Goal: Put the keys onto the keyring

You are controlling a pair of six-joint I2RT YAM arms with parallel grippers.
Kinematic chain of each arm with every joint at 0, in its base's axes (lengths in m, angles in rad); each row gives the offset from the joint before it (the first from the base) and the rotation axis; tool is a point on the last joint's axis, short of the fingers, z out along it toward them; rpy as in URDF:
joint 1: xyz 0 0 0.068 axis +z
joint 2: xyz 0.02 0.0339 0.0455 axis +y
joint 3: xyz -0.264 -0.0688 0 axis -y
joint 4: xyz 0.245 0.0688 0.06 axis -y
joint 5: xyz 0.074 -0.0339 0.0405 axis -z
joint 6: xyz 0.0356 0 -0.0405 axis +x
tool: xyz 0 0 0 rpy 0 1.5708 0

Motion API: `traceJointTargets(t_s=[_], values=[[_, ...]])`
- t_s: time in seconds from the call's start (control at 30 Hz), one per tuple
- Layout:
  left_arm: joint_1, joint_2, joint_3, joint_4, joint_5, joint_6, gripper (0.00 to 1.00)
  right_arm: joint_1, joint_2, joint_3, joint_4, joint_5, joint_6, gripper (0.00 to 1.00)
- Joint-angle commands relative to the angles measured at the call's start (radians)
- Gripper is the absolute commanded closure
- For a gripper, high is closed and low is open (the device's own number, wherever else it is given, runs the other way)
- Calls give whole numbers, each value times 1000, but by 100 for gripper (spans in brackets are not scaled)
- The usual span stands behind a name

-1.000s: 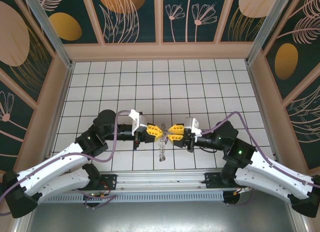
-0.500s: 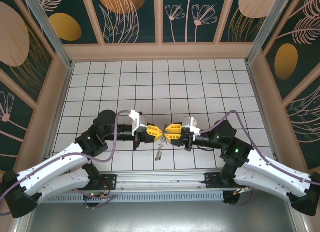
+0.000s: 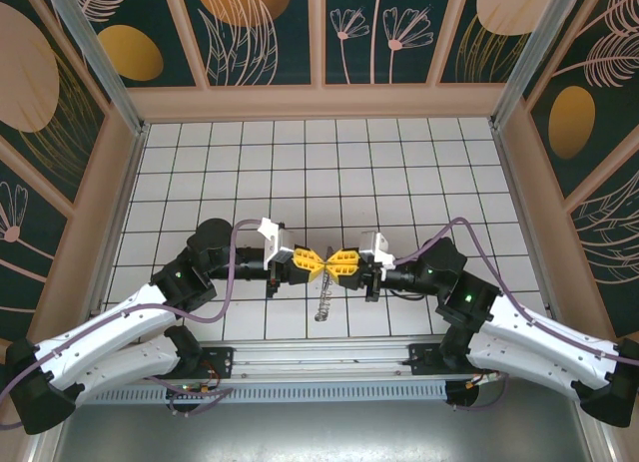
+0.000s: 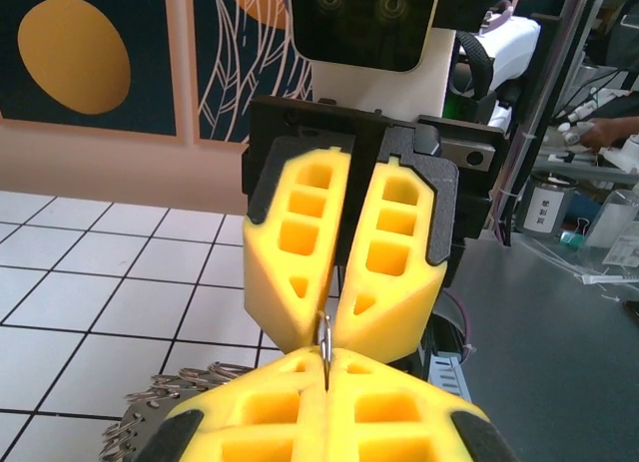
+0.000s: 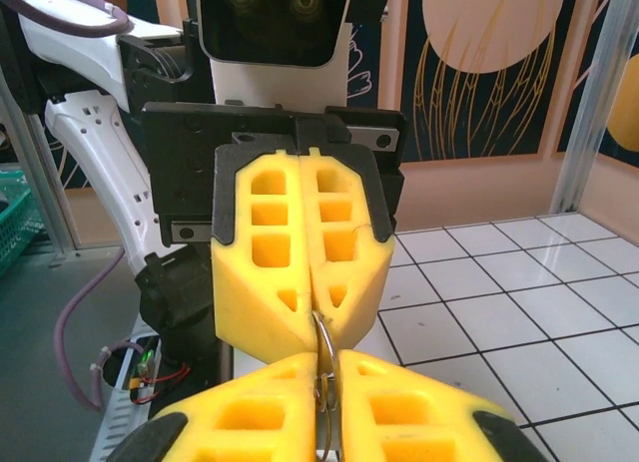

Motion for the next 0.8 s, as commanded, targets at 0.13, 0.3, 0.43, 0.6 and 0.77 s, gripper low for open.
traceJointTargets(t_s=[0.13,0.3,0.43,0.6,0.77], values=[[-1,8,14,-37,-34,33,100,3,31,82,-92,53,-29,100],[-2,44,85,-266,-147,150,91,4,137,232,-331,92,-105,100],[-1,92,112,-350,-179,203,89,15,227,335,-459,103,-166,100],[-2,112,106,-341,-157,200,100,24,285,400,-508,100,-196,100],[-2,46,51,-186,-98,117,100,28,235,353,-421,82,-164,100]])
